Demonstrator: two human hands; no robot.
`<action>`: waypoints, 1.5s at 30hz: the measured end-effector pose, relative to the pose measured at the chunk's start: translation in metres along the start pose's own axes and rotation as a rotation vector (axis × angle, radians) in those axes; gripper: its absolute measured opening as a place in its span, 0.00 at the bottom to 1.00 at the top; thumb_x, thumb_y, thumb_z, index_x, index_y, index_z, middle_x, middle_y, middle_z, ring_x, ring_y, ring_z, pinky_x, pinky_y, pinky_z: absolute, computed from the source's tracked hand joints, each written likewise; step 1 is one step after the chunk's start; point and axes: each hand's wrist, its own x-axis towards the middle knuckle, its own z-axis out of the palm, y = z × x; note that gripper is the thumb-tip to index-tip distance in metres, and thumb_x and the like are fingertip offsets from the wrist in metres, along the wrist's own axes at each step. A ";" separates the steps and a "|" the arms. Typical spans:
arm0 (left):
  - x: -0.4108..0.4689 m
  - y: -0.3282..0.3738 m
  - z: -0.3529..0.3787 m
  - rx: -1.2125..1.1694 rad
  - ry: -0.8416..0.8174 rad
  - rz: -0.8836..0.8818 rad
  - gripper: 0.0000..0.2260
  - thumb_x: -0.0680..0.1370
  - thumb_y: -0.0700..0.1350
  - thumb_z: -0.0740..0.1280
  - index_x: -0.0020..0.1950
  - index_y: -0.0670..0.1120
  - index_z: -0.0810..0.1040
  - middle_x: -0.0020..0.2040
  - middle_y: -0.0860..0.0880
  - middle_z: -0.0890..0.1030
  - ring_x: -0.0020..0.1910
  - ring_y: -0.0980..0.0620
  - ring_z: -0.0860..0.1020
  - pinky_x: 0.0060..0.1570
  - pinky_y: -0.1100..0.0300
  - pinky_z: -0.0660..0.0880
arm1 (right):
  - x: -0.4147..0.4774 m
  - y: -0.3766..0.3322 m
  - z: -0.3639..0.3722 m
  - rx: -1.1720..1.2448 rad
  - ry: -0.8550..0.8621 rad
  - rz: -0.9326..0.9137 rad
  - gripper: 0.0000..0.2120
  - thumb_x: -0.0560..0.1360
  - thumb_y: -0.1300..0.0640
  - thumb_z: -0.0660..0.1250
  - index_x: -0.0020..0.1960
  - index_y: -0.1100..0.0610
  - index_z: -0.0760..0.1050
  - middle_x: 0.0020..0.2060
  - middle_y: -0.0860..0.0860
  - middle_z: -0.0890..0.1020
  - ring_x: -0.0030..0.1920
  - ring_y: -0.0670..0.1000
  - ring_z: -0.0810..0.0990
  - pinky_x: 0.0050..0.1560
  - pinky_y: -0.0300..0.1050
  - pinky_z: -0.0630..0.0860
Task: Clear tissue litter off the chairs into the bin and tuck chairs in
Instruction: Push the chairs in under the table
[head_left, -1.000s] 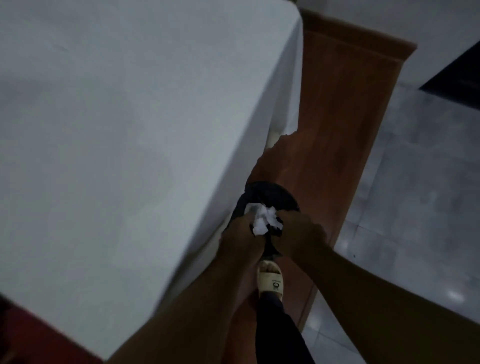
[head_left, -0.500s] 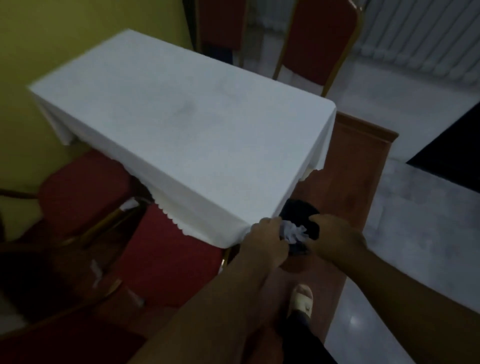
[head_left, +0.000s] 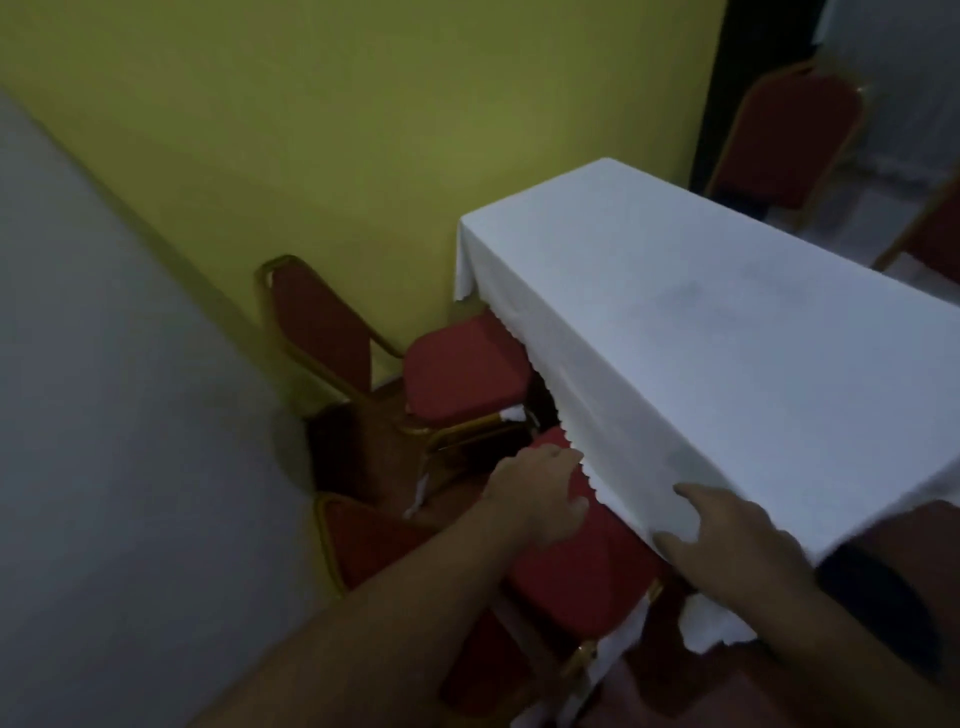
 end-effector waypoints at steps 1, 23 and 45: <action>-0.001 -0.016 -0.009 -0.006 0.002 -0.009 0.27 0.77 0.56 0.64 0.74 0.49 0.65 0.71 0.47 0.71 0.68 0.44 0.70 0.66 0.46 0.68 | 0.002 -0.015 0.005 -0.009 0.001 -0.013 0.36 0.70 0.34 0.66 0.74 0.45 0.64 0.72 0.47 0.71 0.68 0.54 0.71 0.65 0.55 0.72; 0.053 -0.355 -0.130 0.091 0.155 0.209 0.26 0.76 0.53 0.66 0.72 0.47 0.68 0.68 0.47 0.75 0.67 0.47 0.72 0.65 0.54 0.69 | 0.111 -0.326 0.105 0.006 0.128 -0.079 0.32 0.68 0.35 0.66 0.70 0.45 0.69 0.63 0.44 0.76 0.63 0.50 0.74 0.57 0.50 0.74; 0.360 -0.848 -0.311 0.288 -0.308 0.801 0.28 0.75 0.68 0.61 0.64 0.48 0.71 0.65 0.45 0.74 0.70 0.46 0.68 0.73 0.43 0.55 | 0.455 -0.745 0.256 0.073 -0.236 -0.263 0.25 0.72 0.30 0.57 0.60 0.46 0.62 0.55 0.48 0.74 0.54 0.52 0.76 0.52 0.52 0.76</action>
